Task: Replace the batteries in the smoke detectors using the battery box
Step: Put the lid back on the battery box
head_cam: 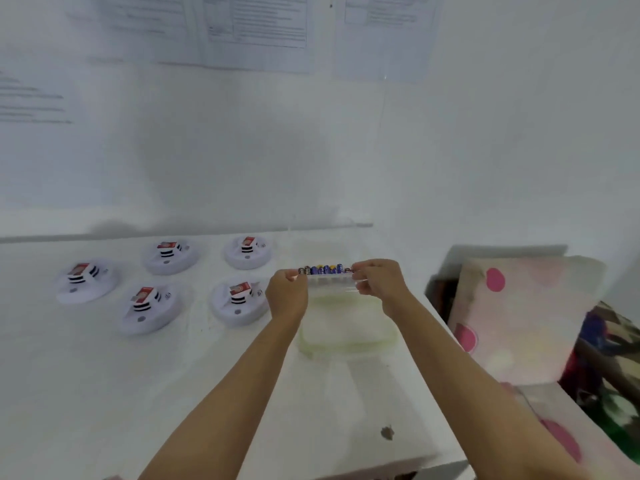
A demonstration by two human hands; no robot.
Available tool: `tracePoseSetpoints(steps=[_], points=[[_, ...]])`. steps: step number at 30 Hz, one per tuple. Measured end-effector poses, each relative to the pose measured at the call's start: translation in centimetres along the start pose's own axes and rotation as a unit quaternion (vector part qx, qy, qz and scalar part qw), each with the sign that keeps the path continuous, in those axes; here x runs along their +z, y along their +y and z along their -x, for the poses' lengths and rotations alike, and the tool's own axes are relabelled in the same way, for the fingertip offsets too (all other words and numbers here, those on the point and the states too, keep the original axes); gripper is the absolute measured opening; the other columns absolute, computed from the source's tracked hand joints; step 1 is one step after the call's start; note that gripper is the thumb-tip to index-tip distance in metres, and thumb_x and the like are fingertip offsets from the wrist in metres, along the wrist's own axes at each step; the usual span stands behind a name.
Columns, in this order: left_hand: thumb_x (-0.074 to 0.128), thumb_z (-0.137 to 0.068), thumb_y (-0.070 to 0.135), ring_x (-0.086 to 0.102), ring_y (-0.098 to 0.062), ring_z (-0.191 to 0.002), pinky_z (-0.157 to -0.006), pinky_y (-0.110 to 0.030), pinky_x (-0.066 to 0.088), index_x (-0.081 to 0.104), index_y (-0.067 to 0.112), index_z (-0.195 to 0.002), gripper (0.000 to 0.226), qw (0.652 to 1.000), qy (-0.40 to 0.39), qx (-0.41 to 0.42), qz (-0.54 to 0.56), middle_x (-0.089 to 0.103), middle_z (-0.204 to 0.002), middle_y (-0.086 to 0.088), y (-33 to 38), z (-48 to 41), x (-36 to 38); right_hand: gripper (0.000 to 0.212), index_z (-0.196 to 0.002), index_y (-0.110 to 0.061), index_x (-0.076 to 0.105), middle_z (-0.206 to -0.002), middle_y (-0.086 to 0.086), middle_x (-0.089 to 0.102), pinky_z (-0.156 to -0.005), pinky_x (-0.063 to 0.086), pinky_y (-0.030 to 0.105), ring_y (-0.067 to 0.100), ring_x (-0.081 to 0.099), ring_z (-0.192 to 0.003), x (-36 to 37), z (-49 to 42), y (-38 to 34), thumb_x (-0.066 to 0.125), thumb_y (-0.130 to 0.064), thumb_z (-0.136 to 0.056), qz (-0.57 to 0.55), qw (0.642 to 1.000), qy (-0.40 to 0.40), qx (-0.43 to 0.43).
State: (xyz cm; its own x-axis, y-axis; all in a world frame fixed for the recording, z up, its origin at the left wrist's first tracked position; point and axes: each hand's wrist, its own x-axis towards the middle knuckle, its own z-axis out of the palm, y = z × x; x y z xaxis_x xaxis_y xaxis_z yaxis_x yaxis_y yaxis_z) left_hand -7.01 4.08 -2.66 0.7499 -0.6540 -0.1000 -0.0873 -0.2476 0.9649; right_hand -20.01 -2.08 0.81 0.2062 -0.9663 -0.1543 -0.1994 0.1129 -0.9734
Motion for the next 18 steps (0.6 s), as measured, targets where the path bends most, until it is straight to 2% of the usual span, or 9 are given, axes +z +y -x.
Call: tracePoseSetpoints(steps=[2, 4, 7, 10, 11, 12, 14, 16, 18], points=[[0.053, -0.090, 0.012, 0.054, -0.020, -0.095, -0.075, -0.027, 0.039, 0.060, 0.003, -0.115, 0.027, 1.000, 0.001, -0.011, -0.020, 0.062, -0.116, -0.010, -0.4, 0.6, 0.4, 0.021, -0.080, -0.002, 0.066, -0.064, 0.006, 0.054, -0.048, 0.036, 0.021, 0.015, 0.042, -0.051, -1.5, -0.8, 0.6, 0.047, 0.009, -0.080, 0.049, 0.999, 0.009, -0.014], [0.056, -0.088, 0.011, 0.057, -0.023, -0.105, -0.078, -0.024, 0.038, 0.061, 0.002, -0.116, 0.029, 0.998, 0.003, -0.011, -0.054, 0.062, -0.119, -0.012, -0.8, 1.0, 0.4, 0.021, -0.085, 0.000, 0.067, -0.067, 0.004, 0.055, -0.052, 0.034, 0.021, 0.013, 0.043, -0.057, -3.0, -1.6, 1.3, 0.048, 0.007, -0.079, 0.122, 0.992, 0.005, -0.021], [0.057, -0.086, 0.007, 0.054, -0.023, -0.115, -0.086, -0.023, 0.038, 0.059, 0.002, -0.121, 0.035, 0.992, 0.002, 0.015, -0.123, 0.058, -0.126, -0.012, -1.1, 1.6, 0.1, 0.024, -0.097, 0.016, 0.061, -0.086, 0.026, 0.063, -0.059, 0.042, 0.026, 0.021, 0.054, -0.072, -4.2, -2.4, 2.4, 0.052, 0.007, -0.076, 0.227, 0.974, -0.010, -0.003], [0.058, -0.084, 0.001, 0.051, -0.024, -0.120, -0.095, -0.026, 0.038, 0.058, 0.001, -0.123, 0.039, 0.984, 0.009, 0.035, -0.173, 0.055, -0.129, -0.014, -1.5, 1.9, -0.3, 0.040, -0.113, 0.019, 0.052, -0.073, 0.016, 0.054, -0.054, 0.037, 0.026, 0.022, 0.050, -0.063, -4.5, -2.3, 3.1, 0.059, 0.005, -0.075, 0.280, 0.958, -0.062, 0.018], [0.059, -0.083, 0.000, 0.051, -0.025, -0.120, -0.096, -0.027, 0.038, 0.057, 0.001, -0.123, 0.040, 0.982, 0.010, 0.032, -0.187, 0.055, -0.130, -0.014, -1.6, 2.0, -0.4, 0.042, -0.115, 0.018, 0.052, -0.082, 0.016, 0.059, -0.060, 0.043, 0.028, 0.025, 0.056, -0.072, -4.6, -2.4, 3.3, 0.061, 0.004, -0.076, 0.288, 0.955, -0.070, 0.015], [0.058, -0.083, 0.000, 0.050, -0.025, -0.122, -0.096, -0.027, 0.038, 0.056, 0.001, -0.124, 0.041, 0.980, 0.010, 0.025, -0.198, 0.054, -0.131, -0.014, -1.7, 2.1, -0.5, 0.043, -0.116, 0.016, 0.053, -0.099, 0.019, 0.064, -0.072, 0.049, 0.033, 0.030, 0.061, -0.089, -4.8, -2.6, 3.4, 0.062, 0.002, -0.076, 0.298, 0.952, -0.073, 0.009], [0.056, -0.085, 0.001, 0.048, -0.024, -0.124, -0.098, -0.028, 0.038, 0.055, 0.001, -0.126, 0.041, 0.976, 0.014, 0.013, -0.217, 0.053, -0.133, -0.012, -1.9, 2.2, -0.7, 0.040, -0.115, 0.009, 0.056, -0.118, 0.020, 0.061, -0.090, 0.048, 0.036, 0.032, 0.058, -0.109, -5.1, -2.6, 3.5, 0.065, -0.002, -0.077, 0.329, 0.942, -0.074, -0.003], [0.054, -0.086, -0.001, 0.049, -0.024, -0.124, -0.097, -0.029, 0.039, 0.055, 0.001, -0.127, 0.041, 0.974, 0.019, 0.005, -0.225, 0.054, -0.133, -0.011, -2.1, 2.3, -0.8, 0.039, -0.114, 0.005, 0.056, -0.117, 0.019, 0.061, -0.090, 0.049, 0.036, 0.031, 0.058, -0.109, -5.3, -2.7, 3.7, 0.065, -0.003, -0.077, 0.357, 0.930, -0.082, 0.001], [0.054, -0.085, -0.003, 0.054, -0.025, -0.118, -0.094, -0.030, 0.042, 0.058, 0.000, -0.122, 0.037, 0.976, 0.013, -0.010, -0.217, 0.058, -0.127, -0.011, -2.2, 2.3, -1.0, 0.027, -0.103, 0.002, 0.056, -0.105, 0.019, 0.062, -0.078, 0.051, 0.033, 0.031, 0.061, -0.094, -5.5, -2.9, 3.8, 0.063, -0.004, -0.077, 0.373, 0.923, -0.088, 0.014]])
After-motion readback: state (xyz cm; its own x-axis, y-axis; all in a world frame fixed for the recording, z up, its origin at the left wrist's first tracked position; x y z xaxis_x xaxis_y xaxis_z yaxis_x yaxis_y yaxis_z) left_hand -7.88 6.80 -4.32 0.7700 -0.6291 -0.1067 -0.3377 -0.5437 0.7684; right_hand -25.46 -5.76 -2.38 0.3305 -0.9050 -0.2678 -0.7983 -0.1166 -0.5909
